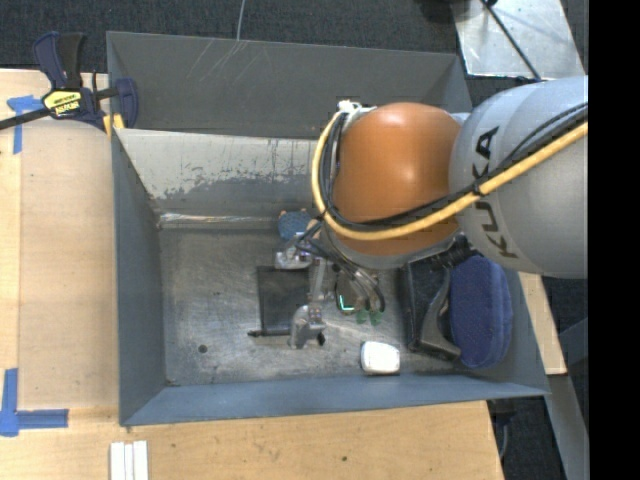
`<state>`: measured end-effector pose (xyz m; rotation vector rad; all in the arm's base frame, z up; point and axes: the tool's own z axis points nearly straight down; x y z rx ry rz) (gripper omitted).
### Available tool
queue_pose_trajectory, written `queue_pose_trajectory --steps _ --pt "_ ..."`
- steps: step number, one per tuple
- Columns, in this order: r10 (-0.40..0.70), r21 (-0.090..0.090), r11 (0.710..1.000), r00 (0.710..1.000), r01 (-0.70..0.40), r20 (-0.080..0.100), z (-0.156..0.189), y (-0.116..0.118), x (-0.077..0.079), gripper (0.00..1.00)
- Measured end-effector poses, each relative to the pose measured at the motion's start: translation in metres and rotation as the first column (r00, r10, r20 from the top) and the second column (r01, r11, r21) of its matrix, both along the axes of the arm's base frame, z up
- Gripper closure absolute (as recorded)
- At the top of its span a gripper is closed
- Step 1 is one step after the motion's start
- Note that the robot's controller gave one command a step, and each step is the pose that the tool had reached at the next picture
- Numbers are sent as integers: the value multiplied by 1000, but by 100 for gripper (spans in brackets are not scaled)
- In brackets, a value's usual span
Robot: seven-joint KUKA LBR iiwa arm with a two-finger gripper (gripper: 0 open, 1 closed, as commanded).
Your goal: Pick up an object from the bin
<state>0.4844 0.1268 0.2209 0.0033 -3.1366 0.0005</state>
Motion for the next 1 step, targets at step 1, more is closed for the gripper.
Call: queue_pose_trajectory --steps 1 --pt "394 1 919 919 -394 11 -148 -44 47 0"
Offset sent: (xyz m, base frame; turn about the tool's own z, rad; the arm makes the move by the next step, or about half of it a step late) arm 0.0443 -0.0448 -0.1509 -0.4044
